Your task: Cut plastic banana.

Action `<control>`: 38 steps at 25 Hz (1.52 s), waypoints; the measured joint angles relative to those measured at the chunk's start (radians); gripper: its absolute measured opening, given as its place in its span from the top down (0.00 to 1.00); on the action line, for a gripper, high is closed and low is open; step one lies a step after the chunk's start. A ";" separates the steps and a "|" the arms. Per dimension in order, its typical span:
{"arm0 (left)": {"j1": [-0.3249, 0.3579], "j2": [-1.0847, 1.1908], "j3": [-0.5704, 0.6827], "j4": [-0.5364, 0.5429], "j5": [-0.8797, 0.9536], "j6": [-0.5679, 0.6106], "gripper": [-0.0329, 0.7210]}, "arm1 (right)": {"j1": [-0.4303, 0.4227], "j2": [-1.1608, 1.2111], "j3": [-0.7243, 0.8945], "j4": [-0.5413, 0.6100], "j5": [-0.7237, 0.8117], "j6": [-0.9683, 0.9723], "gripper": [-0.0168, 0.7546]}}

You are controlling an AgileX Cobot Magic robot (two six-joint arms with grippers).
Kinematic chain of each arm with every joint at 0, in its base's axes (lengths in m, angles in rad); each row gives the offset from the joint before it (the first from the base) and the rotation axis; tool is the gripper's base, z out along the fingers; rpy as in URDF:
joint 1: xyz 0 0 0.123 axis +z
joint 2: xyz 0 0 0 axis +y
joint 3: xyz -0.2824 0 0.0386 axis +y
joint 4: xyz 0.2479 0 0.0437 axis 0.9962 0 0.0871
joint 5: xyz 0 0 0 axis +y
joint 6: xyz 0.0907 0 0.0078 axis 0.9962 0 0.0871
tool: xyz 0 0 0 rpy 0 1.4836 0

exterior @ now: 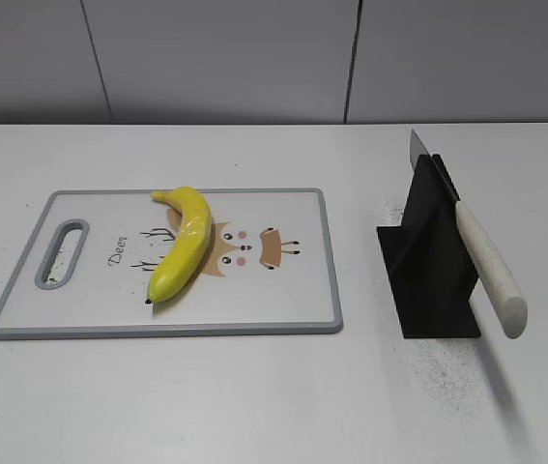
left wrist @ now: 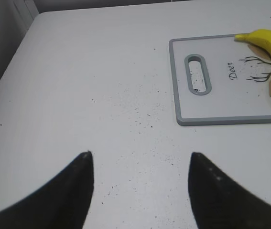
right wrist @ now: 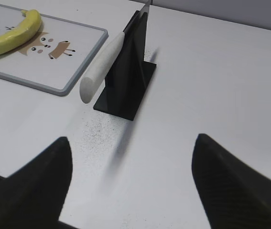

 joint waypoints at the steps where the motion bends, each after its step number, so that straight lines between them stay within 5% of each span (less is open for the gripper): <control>1: 0.000 0.000 0.000 0.000 0.000 0.000 0.18 | 0.000 0.000 0.000 0.000 0.000 0.000 0.21; 8: 0.000 0.000 0.000 0.000 0.000 0.000 0.18 | -0.058 0.000 0.000 0.000 0.000 0.000 0.21; 20: 0.000 0.000 0.000 0.000 0.000 0.000 0.18 | -0.453 0.000 0.000 0.000 0.000 0.000 0.21; 38: 0.000 0.000 0.000 0.000 0.000 0.000 0.18 | -0.460 0.000 0.000 0.000 0.000 0.000 0.21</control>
